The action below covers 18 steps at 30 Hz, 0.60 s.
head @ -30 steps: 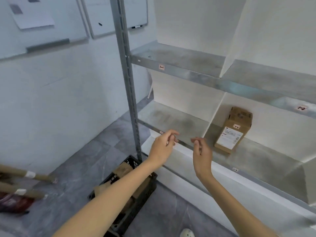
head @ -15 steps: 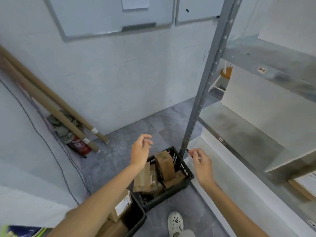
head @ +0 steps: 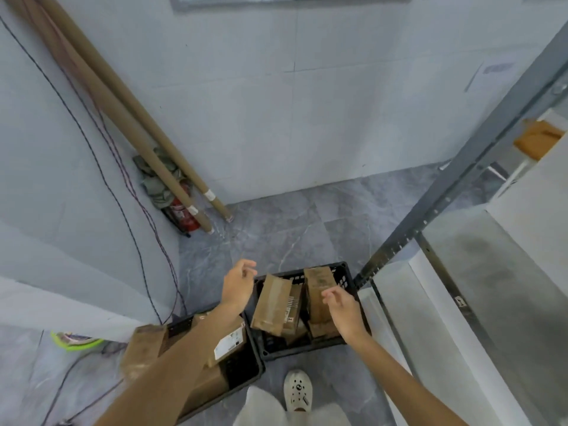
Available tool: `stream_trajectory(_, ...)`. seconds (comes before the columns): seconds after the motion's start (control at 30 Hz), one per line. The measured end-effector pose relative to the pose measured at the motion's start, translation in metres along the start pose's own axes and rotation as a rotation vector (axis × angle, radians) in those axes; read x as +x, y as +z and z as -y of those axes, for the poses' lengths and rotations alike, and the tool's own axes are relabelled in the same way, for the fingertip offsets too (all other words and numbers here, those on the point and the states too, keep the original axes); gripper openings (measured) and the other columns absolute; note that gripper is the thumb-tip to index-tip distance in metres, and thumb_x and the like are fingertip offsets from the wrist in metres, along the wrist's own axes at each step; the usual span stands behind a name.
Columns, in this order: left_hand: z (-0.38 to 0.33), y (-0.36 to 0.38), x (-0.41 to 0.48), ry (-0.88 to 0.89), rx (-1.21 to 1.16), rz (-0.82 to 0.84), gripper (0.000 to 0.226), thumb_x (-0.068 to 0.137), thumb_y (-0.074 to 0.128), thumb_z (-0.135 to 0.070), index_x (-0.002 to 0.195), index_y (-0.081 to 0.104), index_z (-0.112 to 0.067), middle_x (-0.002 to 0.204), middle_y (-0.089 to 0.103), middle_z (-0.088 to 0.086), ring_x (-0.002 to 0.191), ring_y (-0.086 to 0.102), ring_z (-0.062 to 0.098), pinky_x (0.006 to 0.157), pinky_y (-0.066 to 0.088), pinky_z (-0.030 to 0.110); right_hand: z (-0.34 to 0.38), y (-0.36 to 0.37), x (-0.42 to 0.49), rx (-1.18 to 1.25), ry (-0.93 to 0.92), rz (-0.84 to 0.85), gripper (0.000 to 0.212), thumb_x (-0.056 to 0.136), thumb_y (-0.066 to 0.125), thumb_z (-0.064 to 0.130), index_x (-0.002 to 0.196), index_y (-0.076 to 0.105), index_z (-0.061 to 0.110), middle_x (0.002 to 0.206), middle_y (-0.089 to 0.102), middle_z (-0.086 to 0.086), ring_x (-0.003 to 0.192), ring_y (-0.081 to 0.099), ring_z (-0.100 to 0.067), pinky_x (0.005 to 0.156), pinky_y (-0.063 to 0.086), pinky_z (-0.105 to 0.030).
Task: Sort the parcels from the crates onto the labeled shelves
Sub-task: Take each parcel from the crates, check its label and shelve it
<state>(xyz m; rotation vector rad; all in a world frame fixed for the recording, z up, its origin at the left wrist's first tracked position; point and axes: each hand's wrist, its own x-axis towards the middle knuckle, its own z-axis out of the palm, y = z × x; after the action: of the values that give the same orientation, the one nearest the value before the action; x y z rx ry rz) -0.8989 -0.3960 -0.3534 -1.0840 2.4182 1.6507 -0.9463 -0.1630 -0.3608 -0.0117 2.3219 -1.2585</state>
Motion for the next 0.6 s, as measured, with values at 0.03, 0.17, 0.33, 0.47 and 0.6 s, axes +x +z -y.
stream_trajectory(0.03, 0.004, 0.002, 0.004, -0.021, 0.009, 0.002, 0.016, 0.098, 0.043, -0.009, 0.107, 0.057, -0.011, 0.098, 0.062, 0.004, 0.087, 0.058, 0.02, 0.077, 0.044, 0.031, 0.0, 0.003, 0.008, -0.011, 0.026, 0.027, 0.023, 0.098, 0.043, 0.014, 0.098, 0.065, 0.01, 0.096, 0.066, -0.003, 0.091, 0.058, -0.014, 0.076, 0.038, -0.023)
stream_trajectory(0.17, 0.029, 0.011, 0.026, -0.148, 0.088, 0.026, 0.02, 0.098, 0.042, -0.011, 0.11, 0.058, -0.009, 0.103, 0.061, 0.006, 0.093, 0.058, 0.024, 0.076, 0.043, 0.03, -0.011, 0.021, 0.04, -0.024, 0.169, 0.092, 0.026, 0.098, 0.039, 0.015, 0.099, 0.065, 0.01, 0.097, 0.065, -0.006, 0.092, 0.055, -0.016, 0.076, 0.039, -0.027)
stream_trajectory(0.33, 0.092, 0.037, 0.076, -0.266, 0.209, 0.074, 0.024, 0.099, 0.04, -0.014, 0.114, 0.058, -0.012, 0.096, 0.058, 0.003, 0.088, 0.058, 0.018, 0.065, 0.037, 0.024, -0.057, 0.07, 0.089, 0.021, 0.314, 0.134, 0.025, 0.098, 0.042, 0.016, 0.091, 0.065, 0.01, 0.096, 0.066, -0.014, 0.1, 0.06, -0.032, 0.088, 0.044, -0.037)
stream_trajectory(0.47, 0.146, 0.07, 0.111, -0.374, 0.167, 0.099, 0.031, 0.098, 0.039, -0.011, 0.125, 0.053, -0.009, 0.121, 0.059, 0.015, 0.108, 0.056, 0.029, 0.083, 0.044, 0.034, -0.109, 0.117, 0.134, 0.034, 0.46, 0.195, 0.034, 0.098, 0.041, 0.015, 0.106, 0.06, -0.011, 0.108, 0.062, -0.029, 0.104, 0.056, -0.041, 0.086, 0.044, -0.04)
stream_trajectory(0.6, 0.198, 0.099, 0.143, -0.458, 0.159, 0.191, 0.047, 0.096, 0.039, -0.002, 0.142, 0.033, -0.004, 0.142, 0.043, 0.017, 0.127, 0.044, 0.032, 0.1, 0.036, 0.03, -0.156, 0.172, 0.181, 0.185, 0.661, 0.21, 0.032, 0.099, 0.042, 0.016, 0.121, 0.055, -0.002, 0.125, 0.055, -0.023, 0.115, 0.051, -0.036, 0.102, 0.039, -0.044)
